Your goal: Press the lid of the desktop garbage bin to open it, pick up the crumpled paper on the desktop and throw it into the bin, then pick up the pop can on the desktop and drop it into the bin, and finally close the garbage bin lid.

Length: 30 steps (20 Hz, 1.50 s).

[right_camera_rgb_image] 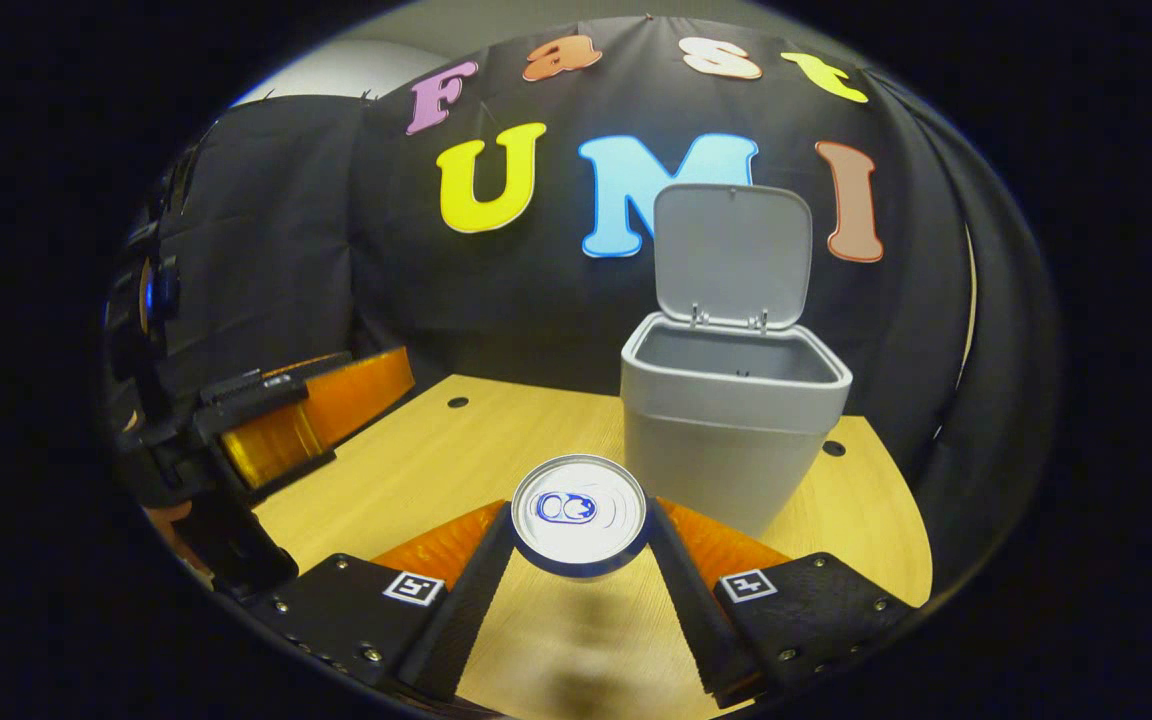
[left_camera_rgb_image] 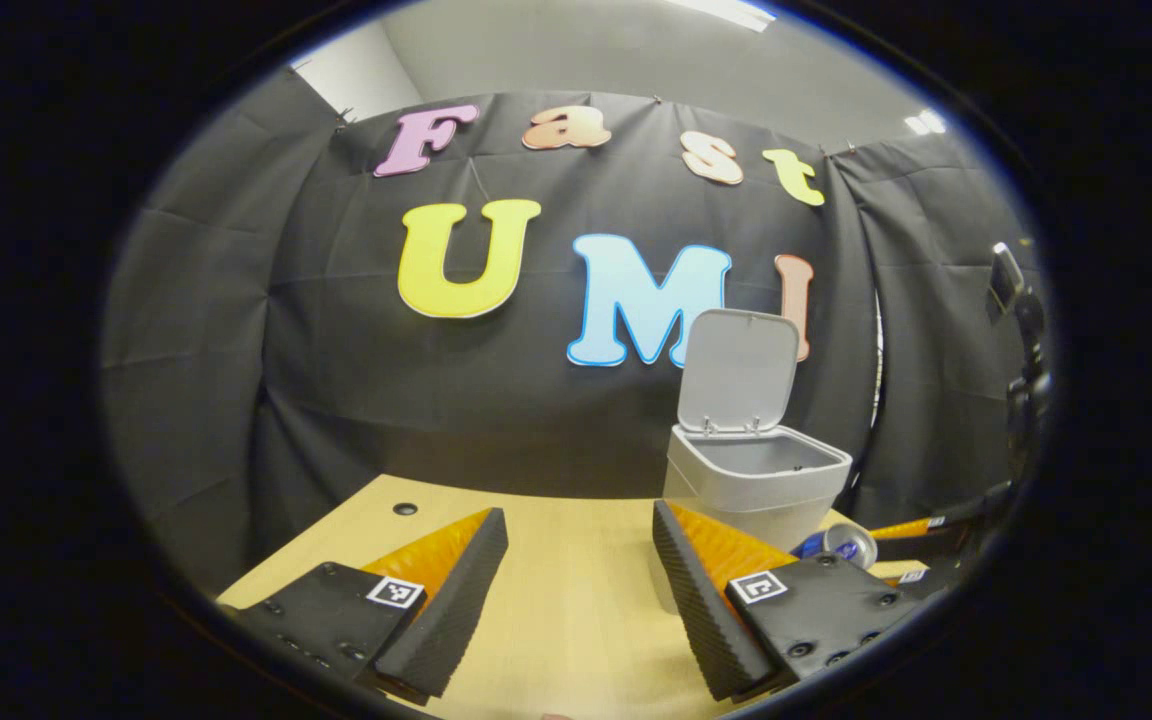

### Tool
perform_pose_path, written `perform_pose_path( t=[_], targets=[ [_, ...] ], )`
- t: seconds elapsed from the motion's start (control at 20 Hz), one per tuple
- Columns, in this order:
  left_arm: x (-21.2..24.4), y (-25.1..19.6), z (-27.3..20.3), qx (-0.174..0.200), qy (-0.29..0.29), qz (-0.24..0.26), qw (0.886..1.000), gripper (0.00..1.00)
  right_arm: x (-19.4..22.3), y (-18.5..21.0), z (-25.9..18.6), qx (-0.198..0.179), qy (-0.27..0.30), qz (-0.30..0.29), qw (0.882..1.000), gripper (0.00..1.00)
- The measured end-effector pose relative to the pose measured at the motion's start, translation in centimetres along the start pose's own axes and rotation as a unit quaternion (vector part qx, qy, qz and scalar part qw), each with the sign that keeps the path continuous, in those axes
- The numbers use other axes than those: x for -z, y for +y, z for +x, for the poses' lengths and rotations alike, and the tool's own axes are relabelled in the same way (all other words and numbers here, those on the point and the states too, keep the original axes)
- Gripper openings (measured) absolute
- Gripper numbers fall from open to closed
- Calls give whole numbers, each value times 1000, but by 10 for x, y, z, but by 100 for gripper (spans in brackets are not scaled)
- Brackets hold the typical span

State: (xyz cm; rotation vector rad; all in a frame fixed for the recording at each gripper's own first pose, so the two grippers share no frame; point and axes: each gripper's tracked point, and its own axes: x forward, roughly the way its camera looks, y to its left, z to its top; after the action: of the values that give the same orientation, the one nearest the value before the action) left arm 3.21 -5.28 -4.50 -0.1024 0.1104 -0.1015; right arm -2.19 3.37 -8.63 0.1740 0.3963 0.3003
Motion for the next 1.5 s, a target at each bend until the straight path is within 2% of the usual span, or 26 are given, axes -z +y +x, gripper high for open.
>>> perform_pose_path(
  t=[0.25,0.55,0.75,0.9,1.2,1.5],
  targets=[
    [-5,-5,2,5,-5,2,1000,96,-43,-22,-2,27,-59,0,998,85],
    [-4,-7,5,7,-7,-4,1000,95,-74,-39,3,38,-106,10,994,85],
    [-4,-4,11,4,-7,-8,1000,96,-104,-42,9,42,-149,12,988,85],
    [-5,-3,16,4,-7,-7,1000,96,-122,-55,20,68,-179,-1,982,84],
    [-15,-11,23,14,-12,-14,1000,96,-117,-72,66,81,-144,-14,986,85],
    [-12,-12,27,15,-5,-19,1000,96,-110,-77,87,82,-123,-13,989,84]
  ],
)
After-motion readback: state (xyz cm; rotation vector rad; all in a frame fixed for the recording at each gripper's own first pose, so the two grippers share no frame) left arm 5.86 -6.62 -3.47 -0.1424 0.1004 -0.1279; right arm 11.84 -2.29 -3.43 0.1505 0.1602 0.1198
